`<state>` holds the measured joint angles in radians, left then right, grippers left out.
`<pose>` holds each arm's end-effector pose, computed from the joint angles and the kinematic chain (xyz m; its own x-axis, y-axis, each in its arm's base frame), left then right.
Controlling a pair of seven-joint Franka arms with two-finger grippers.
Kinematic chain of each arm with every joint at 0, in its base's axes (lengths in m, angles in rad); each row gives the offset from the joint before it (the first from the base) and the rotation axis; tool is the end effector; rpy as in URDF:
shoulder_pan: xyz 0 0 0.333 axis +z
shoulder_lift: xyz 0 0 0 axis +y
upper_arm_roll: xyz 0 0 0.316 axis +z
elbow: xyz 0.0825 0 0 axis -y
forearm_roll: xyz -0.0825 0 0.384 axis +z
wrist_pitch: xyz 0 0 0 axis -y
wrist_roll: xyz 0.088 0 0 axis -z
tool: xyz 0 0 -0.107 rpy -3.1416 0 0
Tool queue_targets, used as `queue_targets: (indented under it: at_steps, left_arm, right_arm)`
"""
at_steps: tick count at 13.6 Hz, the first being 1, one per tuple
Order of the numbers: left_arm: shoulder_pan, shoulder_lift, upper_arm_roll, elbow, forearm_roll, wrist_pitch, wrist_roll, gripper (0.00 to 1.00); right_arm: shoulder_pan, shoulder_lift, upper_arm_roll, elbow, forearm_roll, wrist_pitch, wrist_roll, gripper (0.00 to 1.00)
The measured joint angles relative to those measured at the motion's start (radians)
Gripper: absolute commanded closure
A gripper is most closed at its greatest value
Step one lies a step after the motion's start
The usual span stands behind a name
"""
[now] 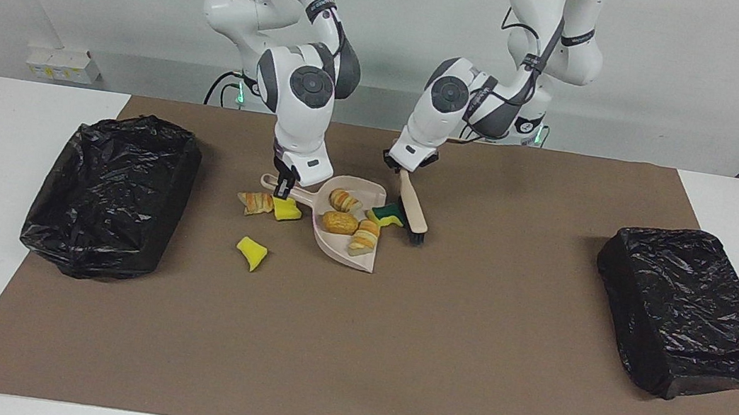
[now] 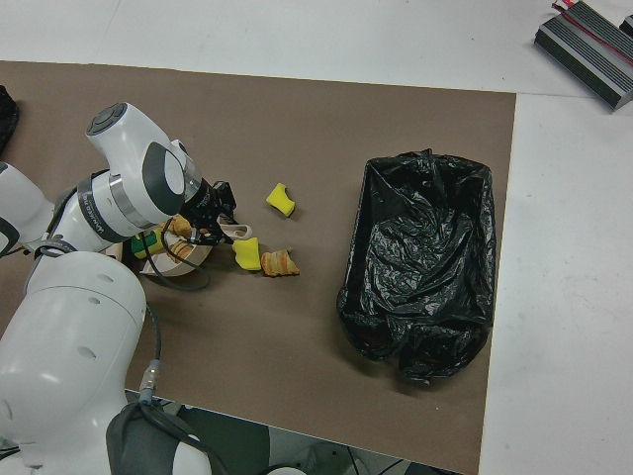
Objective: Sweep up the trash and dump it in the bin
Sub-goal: 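Sweep the green sponge into the dustpan with the left gripper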
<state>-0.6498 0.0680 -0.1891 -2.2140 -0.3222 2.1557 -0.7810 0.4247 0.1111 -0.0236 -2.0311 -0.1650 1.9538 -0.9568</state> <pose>0.3407 -0.3980 0.3397 0.9514 0.1209 -0.2831 0.1476 -0.9862 0.0746 0.5119 0.2055 0.3788 0.1242 0.9663 -0.2255 0.9866 -0.1445 -0.0756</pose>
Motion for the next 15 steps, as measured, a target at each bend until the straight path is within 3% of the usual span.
queue_targets:
  at_steps: [5,15]
  left_arm:
    - [-0.074,-0.003,-0.003,0.006,-0.013,0.029,-0.013,1.0]
    - [0.008,-0.003,0.019,0.005,-0.013,-0.079,-0.049,1.0]
  right_arm:
    - [0.0,0.0,0.0,0.0,0.0,0.001,0.0,1.0]
    - [0.0,0.0,0.0,0.0,0.0,0.001,0.0,1.0]
